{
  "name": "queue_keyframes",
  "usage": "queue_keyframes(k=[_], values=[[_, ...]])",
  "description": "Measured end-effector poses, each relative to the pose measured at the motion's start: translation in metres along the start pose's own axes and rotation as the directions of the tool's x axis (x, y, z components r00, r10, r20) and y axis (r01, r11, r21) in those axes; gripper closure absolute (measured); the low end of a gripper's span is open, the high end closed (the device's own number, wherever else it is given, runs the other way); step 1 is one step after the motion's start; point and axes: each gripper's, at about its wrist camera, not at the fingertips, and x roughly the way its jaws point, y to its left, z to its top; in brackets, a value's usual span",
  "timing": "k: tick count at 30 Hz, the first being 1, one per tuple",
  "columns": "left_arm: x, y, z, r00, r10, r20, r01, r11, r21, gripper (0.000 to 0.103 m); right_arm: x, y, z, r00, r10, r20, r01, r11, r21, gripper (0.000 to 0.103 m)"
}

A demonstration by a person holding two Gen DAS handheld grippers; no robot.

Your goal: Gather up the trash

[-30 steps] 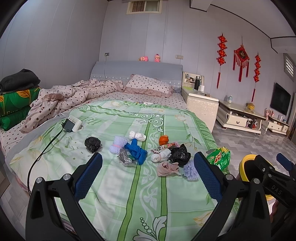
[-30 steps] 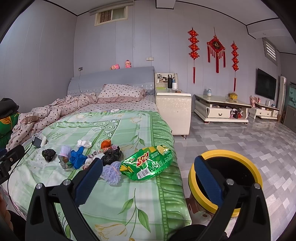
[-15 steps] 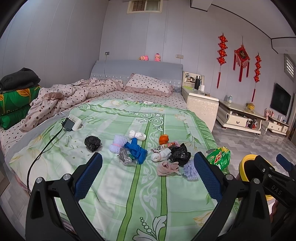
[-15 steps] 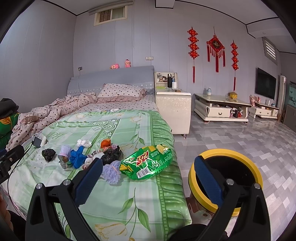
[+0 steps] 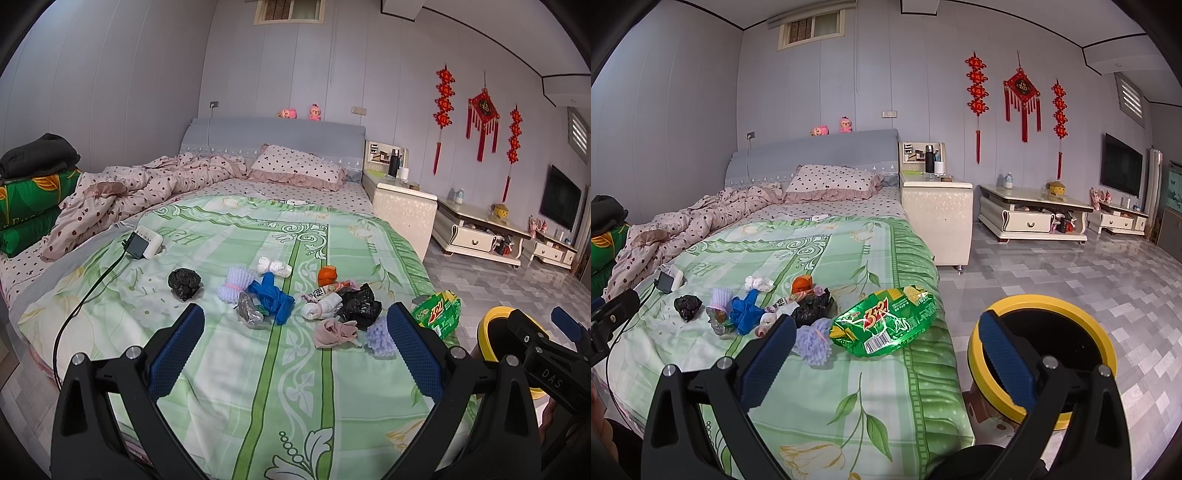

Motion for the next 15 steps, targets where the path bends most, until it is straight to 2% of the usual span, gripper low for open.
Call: queue_keyframes(k=[15], values=[[0.0005, 0.0002, 0.0002, 1.0, 0.0, -0.003, 0.0, 1.0, -0.002, 0.008, 0.0003, -0.0011, -0.0047, 1.0, -0.001, -0.003, 0.001, 1.0, 0.001, 0.007]])
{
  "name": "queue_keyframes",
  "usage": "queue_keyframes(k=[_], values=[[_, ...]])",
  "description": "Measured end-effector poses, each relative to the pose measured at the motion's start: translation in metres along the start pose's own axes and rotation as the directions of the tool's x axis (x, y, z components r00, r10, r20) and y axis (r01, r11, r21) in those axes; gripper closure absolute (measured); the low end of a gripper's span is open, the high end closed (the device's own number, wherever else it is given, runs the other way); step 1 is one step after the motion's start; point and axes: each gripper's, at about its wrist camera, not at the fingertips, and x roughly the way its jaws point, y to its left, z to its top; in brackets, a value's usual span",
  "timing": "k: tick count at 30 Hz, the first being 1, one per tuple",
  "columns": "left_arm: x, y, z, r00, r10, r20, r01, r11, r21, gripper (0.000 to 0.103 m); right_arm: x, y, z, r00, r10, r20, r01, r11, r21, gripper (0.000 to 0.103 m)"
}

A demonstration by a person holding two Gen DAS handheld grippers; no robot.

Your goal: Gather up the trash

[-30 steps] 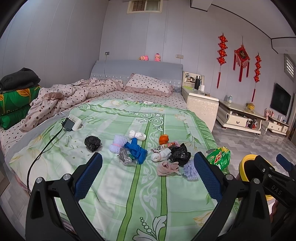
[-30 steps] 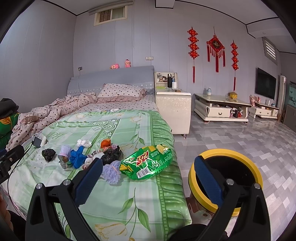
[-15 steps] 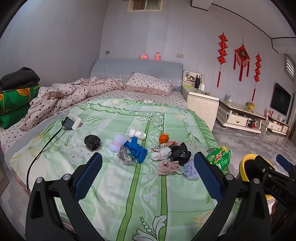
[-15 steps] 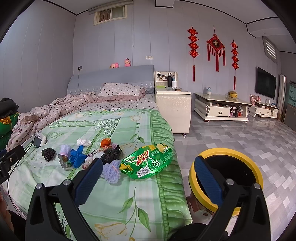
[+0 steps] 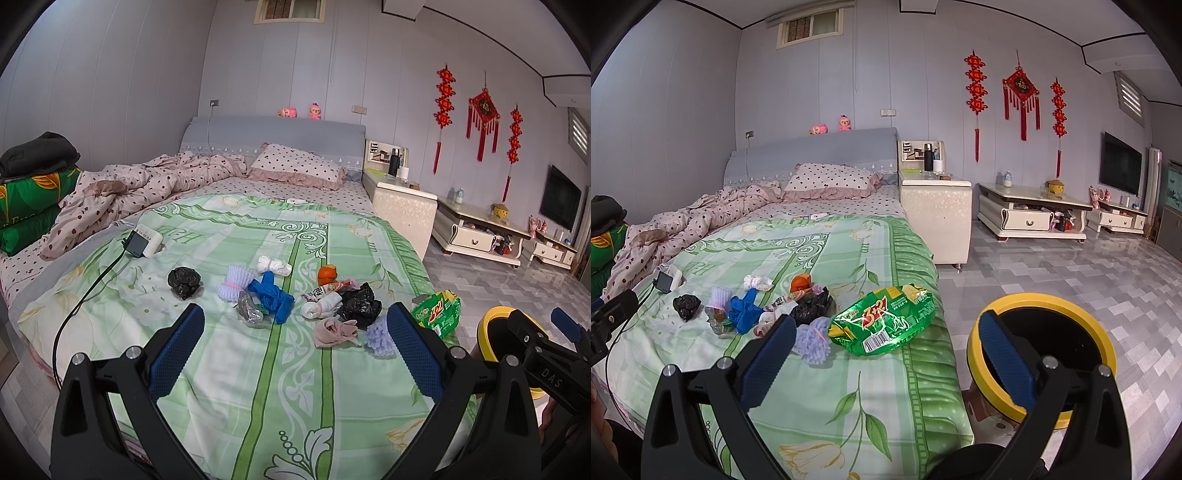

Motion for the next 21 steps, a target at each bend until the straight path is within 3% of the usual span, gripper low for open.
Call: queue_keyframes(k=[21], values=[[0.009, 0.0, -0.01, 1.0, -0.002, -0.024, 0.002, 1.0, -0.005, 0.008, 0.014, -0.005, -0.01, 0.999, 0.001, -0.039, 0.0, 1.0, 0.018, 0.007]])
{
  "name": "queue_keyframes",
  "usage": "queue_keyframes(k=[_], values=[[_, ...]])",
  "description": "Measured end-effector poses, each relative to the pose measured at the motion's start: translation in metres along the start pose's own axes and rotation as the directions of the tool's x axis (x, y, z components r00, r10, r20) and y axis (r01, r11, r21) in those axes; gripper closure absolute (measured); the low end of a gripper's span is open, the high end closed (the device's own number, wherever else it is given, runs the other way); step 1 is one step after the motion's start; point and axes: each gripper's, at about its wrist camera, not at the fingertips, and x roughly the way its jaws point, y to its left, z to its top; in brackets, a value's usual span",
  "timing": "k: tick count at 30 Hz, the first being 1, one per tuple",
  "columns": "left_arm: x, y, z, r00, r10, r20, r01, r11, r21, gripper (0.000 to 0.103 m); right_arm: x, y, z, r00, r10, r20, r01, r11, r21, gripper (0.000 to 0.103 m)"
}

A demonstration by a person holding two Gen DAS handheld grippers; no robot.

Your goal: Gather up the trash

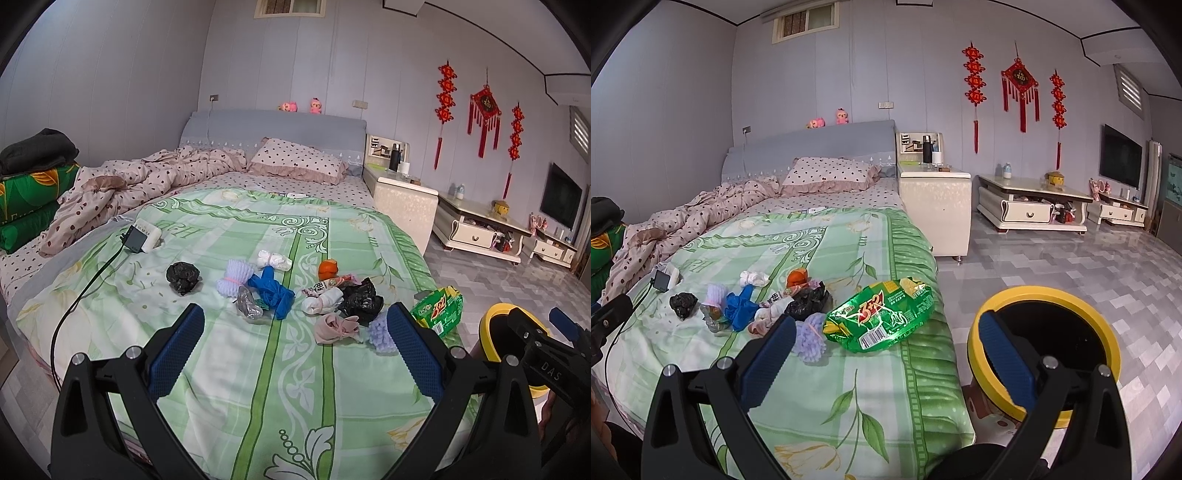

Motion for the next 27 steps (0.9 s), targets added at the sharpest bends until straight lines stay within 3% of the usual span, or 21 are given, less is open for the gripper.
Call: queue_keyframes(k=[8, 13, 17, 22, 27], values=[[0.017, 0.014, 0.011, 0.999, -0.011, -0.046, 0.011, 1.0, -0.006, 0.008, 0.025, -0.015, 0.014, 0.997, 0.031, -0.069, -0.028, 0.999, 0.04, 0.007], [0.032, 0.032, 0.024, 0.995, -0.047, -0.085, 0.048, 0.999, 0.017, 0.008, 0.058, -0.021, 0.027, 0.981, 0.112, -0.16, -0.098, 0.991, 0.093, 0.007], [0.052, 0.065, 0.038, 0.99, -0.053, -0.128, 0.05, 0.998, -0.031, 0.008, 0.091, -0.024, 0.034, 0.951, 0.177, -0.255, -0.138, 0.977, 0.162, 0.007], [0.089, 0.111, 0.057, 0.98, 0.03, -0.197, -0.046, 0.996, -0.076, 0.008, 0.128, -0.025, 0.039, 0.906, 0.247, -0.344, -0.167, 0.955, 0.244, 0.007], [0.133, 0.153, 0.066, 0.956, 0.103, -0.273, -0.132, 0.987, -0.092, 0.008, 0.16, -0.024, 0.039, 0.86, 0.29, -0.419, -0.163, 0.936, 0.312, 0.007]])
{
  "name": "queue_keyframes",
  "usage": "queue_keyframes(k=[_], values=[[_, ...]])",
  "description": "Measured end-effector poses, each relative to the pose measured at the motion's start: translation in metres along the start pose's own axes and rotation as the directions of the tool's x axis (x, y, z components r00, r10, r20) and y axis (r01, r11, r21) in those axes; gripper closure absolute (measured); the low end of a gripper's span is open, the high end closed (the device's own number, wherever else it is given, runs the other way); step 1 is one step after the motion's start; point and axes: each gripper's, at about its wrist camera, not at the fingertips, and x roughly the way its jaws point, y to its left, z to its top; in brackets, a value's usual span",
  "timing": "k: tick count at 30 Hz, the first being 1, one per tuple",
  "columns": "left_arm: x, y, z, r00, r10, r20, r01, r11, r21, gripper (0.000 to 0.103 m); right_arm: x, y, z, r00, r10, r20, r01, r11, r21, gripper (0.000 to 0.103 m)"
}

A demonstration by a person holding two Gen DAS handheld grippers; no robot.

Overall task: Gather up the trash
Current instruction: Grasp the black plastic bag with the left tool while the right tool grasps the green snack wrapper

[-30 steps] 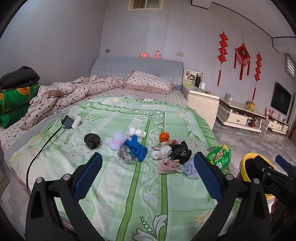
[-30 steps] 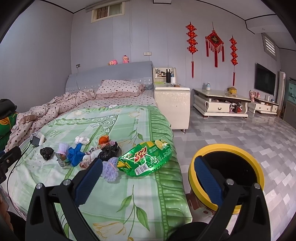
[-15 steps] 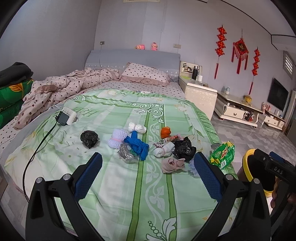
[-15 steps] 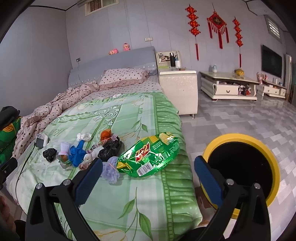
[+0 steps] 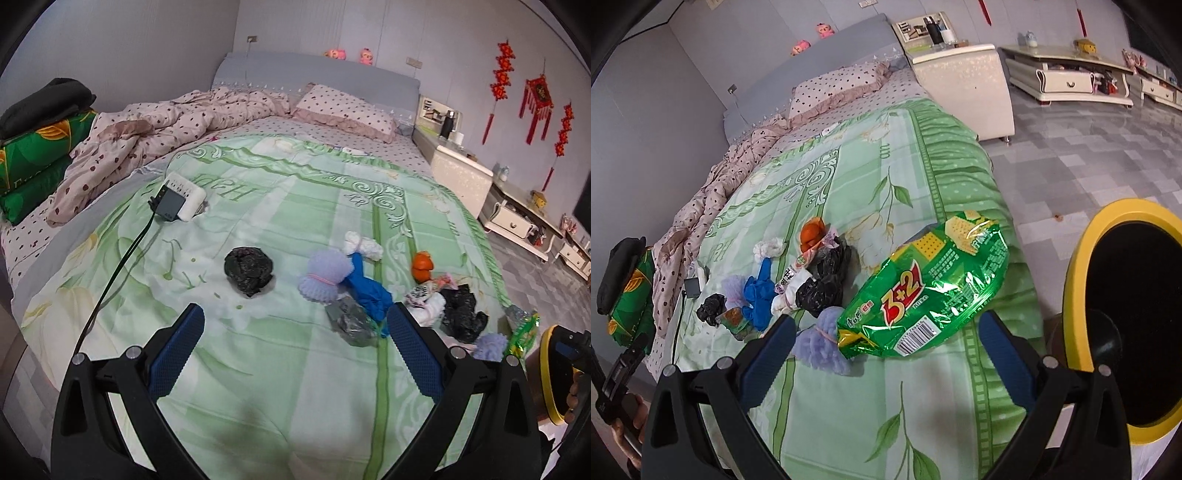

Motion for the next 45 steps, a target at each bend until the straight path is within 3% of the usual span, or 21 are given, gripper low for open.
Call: queue_keyframes(k=[8, 15, 27, 30, 35, 37, 40, 41, 42, 44, 45], values=[[0.093, 0.034, 0.031, 0.99, 0.109, -0.084, -0.112, 0.993, -0.028, 0.008, 0.04, -0.013, 0.016, 0.994, 0.001, -0.11, 0.007, 0.997, 0.074, 0.007], [0.15, 0.042, 0.046, 0.979, 0.171, -0.111, -0.174, 0.985, -0.011, 0.008, 0.064, -0.009, 0.022, 0.986, -0.018, -0.168, 0.028, 0.998, 0.054, 0.007], [0.211, 0.032, 0.037, 0.975, 0.113, -0.189, -0.112, 0.994, 0.013, 0.009, 0.093, -0.015, 0.032, 0.979, -0.004, -0.206, 0.013, 0.999, 0.043, 0.007], [0.221, 0.032, 0.034, 0.973, 0.088, -0.215, -0.088, 0.996, 0.009, 0.025, 0.101, -0.018, 0.034, 0.974, 0.029, -0.225, -0.016, 0.998, 0.059, 0.01], [0.234, 0.039, 0.03, 0.967, 0.057, -0.248, -0.064, 0.998, -0.019, 0.056, 0.104, -0.015, 0.037, 0.971, 0.069, -0.228, -0.058, 0.997, 0.052, 0.027], [0.236, 0.042, 0.028, 0.967, 0.058, -0.249, -0.067, 0.997, -0.029, 0.063, 0.105, -0.015, 0.038, 0.968, 0.087, -0.234, -0.076, 0.996, 0.053, 0.035], [0.236, 0.047, 0.026, 0.968, 0.05, -0.246, -0.063, 0.997, -0.047, 0.068, 0.108, -0.012, 0.038, 0.962, 0.121, -0.246, -0.113, 0.992, 0.048, 0.059], [0.235, 0.048, 0.026, 0.969, 0.049, -0.242, -0.063, 0.997, -0.05, 0.069, 0.108, -0.011, 0.039, 0.963, 0.116, -0.244, -0.108, 0.993, 0.047, 0.077], [0.234, 0.048, 0.026, 0.97, 0.05, -0.238, -0.064, 0.997, -0.053, 0.07, 0.109, -0.012, 0.039, 0.962, 0.119, -0.246, -0.109, 0.993, 0.052, 0.077], [0.232, 0.05, 0.026, 0.972, 0.05, -0.231, -0.066, 0.996, -0.06, 0.071, 0.109, -0.013, 0.04, 0.958, 0.146, -0.246, -0.136, 0.989, 0.056, 0.093], [0.23, 0.05, 0.027, 0.972, 0.05, -0.228, -0.065, 0.996, -0.061, 0.072, 0.108, -0.013, 0.04, 0.957, 0.159, -0.243, -0.15, 0.987, 0.054, 0.094]])
